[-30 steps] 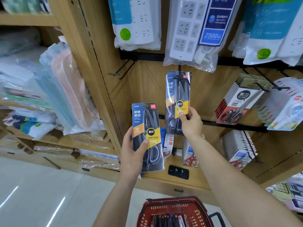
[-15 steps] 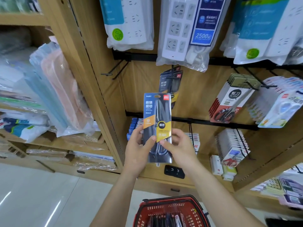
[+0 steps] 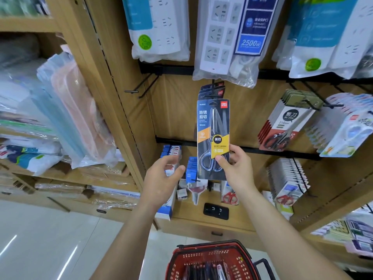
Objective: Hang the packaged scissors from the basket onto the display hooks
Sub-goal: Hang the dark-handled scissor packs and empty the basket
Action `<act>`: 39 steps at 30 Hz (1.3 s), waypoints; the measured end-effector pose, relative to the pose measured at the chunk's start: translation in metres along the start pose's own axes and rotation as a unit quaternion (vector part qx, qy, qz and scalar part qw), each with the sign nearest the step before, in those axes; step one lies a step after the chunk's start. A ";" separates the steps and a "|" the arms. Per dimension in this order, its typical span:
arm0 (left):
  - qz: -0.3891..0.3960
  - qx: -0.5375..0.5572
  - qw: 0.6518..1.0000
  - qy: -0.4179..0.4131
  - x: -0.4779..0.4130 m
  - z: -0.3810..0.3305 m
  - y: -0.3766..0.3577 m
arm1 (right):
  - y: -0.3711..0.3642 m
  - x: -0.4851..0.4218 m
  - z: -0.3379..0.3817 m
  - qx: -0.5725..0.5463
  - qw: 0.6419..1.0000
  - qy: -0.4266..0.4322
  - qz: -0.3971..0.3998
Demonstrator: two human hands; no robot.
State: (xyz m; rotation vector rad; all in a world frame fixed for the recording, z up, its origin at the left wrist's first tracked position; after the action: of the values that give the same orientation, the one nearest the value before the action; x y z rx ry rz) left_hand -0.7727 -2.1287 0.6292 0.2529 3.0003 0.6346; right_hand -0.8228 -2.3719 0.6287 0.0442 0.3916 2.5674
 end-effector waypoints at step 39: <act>0.407 -0.318 0.835 0.191 0.134 0.323 -0.208 | 0.011 0.198 -0.410 0.390 0.803 -0.348 0.287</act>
State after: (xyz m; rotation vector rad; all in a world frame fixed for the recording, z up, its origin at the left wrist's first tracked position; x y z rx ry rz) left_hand -0.9036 -2.1650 0.2460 1.5228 2.6427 1.8714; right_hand -1.0429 -2.3885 0.2297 1.5561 1.2343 2.4692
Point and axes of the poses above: each hand's wrist, its own x-axis away from the middle knuckle, its own y-axis out of the back of the hand, z = x × y, the point moved 10 cm from there along -x, towards the middle knuckle, and after that the axes turned 4 degrees about x, right-handed, at the moved point
